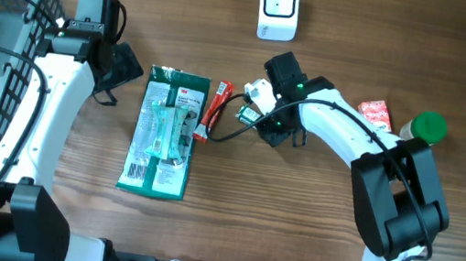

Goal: Scan the item barcode
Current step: 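Lift the Axe oil box and carry it to the scanner, then hold the Axe oil box label over the scanner window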

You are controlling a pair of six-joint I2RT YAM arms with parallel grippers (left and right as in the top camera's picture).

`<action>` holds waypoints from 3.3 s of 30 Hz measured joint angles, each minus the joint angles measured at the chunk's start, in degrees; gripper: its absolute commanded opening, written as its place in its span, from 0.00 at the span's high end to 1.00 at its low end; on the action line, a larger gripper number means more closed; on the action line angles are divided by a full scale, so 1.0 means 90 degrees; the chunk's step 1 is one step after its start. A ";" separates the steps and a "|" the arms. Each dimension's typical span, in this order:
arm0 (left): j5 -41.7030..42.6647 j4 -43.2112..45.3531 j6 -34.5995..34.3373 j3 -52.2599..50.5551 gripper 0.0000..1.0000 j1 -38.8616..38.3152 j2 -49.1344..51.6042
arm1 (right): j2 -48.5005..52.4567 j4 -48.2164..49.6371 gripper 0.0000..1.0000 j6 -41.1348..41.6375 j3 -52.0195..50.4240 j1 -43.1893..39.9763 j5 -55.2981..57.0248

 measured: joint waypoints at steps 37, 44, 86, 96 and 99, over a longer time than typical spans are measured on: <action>0.0002 0.0000 0.0000 0.0000 0.00 0.0000 0.0000 | -0.3028 -0.0364 0.96 0.0644 0.0170 0.0002 -0.0503; 0.0002 0.0000 -0.0002 0.0000 0.00 0.0000 0.0000 | -0.3028 -0.0406 0.96 0.0702 0.0170 0.0002 -0.0430; 0.0000 0.0005 -0.0002 0.0000 0.00 0.0000 0.0000 | -0.0753 0.0850 0.96 -0.2351 0.3130 -0.0287 0.2132; 0.0002 0.0002 -0.0002 0.0000 0.00 0.0000 0.0000 | 0.0903 0.3466 0.96 -0.3968 0.3123 -0.0287 0.3708; 0.0000 0.0000 -0.0002 -0.0002 0.00 0.0000 0.0000 | 0.1348 0.4024 0.96 -0.4248 0.3123 -0.0287 0.4058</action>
